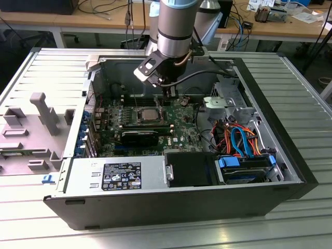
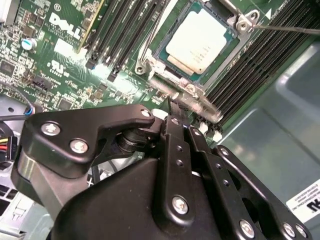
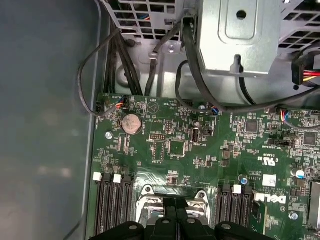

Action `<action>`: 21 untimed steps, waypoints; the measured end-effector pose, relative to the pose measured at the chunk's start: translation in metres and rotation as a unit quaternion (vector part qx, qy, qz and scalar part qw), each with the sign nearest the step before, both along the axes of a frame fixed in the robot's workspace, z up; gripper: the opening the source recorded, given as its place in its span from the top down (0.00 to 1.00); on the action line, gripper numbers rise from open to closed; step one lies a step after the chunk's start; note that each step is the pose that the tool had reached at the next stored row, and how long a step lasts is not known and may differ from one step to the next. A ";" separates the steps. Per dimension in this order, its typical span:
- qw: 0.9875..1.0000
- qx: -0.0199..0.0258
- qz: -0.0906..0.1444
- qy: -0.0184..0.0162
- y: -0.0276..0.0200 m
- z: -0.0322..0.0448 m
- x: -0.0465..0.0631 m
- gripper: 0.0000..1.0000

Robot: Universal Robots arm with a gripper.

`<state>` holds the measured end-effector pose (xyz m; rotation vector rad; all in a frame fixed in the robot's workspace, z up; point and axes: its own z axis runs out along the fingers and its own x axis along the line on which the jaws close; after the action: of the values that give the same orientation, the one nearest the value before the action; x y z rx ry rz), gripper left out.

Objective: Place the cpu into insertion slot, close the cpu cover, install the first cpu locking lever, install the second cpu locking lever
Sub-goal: 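Close the cpu cover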

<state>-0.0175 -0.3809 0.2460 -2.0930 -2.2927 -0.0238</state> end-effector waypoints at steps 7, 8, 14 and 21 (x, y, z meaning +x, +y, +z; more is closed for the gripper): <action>1.000 0.000 0.007 0.000 -0.0010 -0.0049 -0.012 0.89; 1.000 0.000 0.008 0.000 -0.0012 -0.0062 -0.017 0.89; 1.000 0.000 0.008 0.000 -0.0011 -0.0126 -0.038 0.89; 1.000 0.000 0.008 0.000 -0.0017 -0.0205 -0.053 0.89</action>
<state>-0.0705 -0.3826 0.2255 -2.0743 -2.3093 -0.0236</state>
